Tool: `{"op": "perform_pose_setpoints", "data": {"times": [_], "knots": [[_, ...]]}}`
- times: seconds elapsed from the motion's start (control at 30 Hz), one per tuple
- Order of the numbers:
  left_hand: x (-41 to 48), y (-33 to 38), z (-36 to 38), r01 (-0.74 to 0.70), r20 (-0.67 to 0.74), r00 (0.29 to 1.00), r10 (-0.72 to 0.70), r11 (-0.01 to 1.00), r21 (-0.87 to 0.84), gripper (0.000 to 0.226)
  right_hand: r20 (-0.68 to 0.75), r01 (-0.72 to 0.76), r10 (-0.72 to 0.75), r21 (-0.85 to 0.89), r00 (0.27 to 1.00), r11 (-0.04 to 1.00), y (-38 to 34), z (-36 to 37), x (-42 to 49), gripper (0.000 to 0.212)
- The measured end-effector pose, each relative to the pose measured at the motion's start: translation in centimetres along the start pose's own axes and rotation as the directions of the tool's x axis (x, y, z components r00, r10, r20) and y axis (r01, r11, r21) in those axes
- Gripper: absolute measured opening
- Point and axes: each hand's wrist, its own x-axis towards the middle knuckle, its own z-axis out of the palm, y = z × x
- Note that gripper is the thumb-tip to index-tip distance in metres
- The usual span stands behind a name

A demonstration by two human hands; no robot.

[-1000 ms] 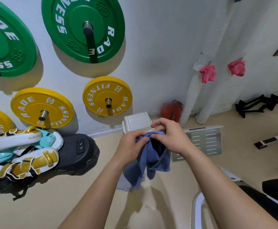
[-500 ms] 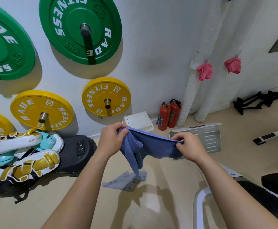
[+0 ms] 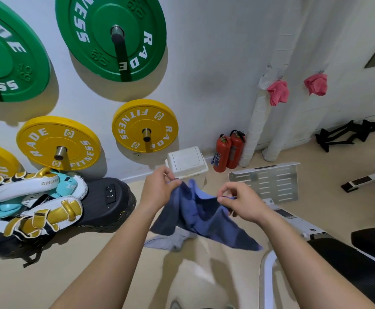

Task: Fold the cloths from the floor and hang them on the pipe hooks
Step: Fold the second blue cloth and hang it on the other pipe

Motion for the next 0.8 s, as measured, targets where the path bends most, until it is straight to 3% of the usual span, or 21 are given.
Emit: {"op": "perform_pose_setpoints", "data": {"times": [0.2, 0.3, 0.4, 0.57, 0.7, 0.8], "knots": [[-2.4, 0.3, 2.4, 0.069, 0.223, 0.974, -0.034, 0.987, -0.148, 0.015, 0.085, -0.061, 0.045, 0.198, 0.995, 0.978, -1.1, 1.4, -0.5, 0.011], [-3.3, 0.6, 2.6, 0.041, 0.326, 0.945, 0.027, 0.979, -0.200, 0.026, 0.178, -0.060, 0.029, 0.172, 0.984, 0.983, -0.9, 0.8, -0.7, 0.035], [-3.8, 0.9, 2.7, -0.001, 0.381, 0.922, 0.073, 0.982, -0.187, 0.034, 0.189, -0.048, 0.011, 0.194, 0.982, 0.980, -0.4, 0.7, -0.6, 0.038], [-4.0, 1.1, 3.1, -0.053, 0.285, 0.953, 0.102, 0.984, -0.173, 0.020, 0.117, 0.024, -0.045, 0.177, 0.992, 0.984, -0.7, 1.3, -1.0, 0.022], [-4.3, 1.5, 3.0, -0.063, 0.261, 0.956, 0.129, 0.967, -0.246, 0.012, -0.015, 0.150, -0.152, -0.095, 0.988, 0.984, -1.3, 1.6, -0.6, 0.015], [-4.1, 1.5, 3.0, -0.057, 0.187, 0.975, 0.120, 0.948, -0.313, 0.011, -0.054, 0.181, -0.185, -0.066, 0.981, 0.981, -1.5, 1.7, -0.2, 0.018]]}}
